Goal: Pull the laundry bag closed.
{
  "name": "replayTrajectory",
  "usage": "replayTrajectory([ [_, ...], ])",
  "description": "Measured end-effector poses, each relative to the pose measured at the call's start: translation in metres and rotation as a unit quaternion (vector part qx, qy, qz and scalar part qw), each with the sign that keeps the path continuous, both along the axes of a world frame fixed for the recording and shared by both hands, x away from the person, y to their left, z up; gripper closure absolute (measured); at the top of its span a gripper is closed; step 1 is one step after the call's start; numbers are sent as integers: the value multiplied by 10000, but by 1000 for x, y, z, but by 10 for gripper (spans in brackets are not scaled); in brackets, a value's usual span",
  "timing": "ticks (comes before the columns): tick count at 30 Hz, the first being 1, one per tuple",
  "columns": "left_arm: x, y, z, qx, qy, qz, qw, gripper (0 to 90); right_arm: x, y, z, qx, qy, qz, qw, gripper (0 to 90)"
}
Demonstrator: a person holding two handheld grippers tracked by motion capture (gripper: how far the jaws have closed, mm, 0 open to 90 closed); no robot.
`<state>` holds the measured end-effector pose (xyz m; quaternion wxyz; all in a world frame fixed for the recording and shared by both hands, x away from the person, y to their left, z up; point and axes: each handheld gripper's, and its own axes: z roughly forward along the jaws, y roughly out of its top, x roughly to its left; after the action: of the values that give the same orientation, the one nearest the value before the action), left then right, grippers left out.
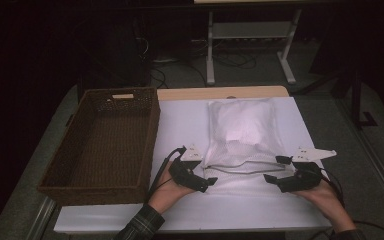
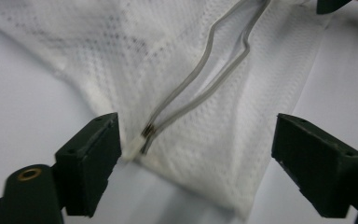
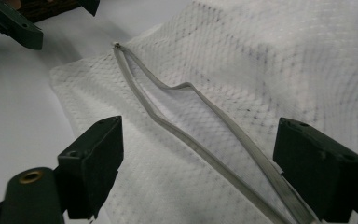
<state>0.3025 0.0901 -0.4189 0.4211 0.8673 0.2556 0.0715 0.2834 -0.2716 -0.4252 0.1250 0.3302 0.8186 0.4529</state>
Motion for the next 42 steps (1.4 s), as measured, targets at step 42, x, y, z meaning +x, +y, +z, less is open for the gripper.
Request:
replayTrajectory([
  [42,-38,37,-16,-68,63,324,9994,122,55,119,16,8,-26,1540,9881,430],
])
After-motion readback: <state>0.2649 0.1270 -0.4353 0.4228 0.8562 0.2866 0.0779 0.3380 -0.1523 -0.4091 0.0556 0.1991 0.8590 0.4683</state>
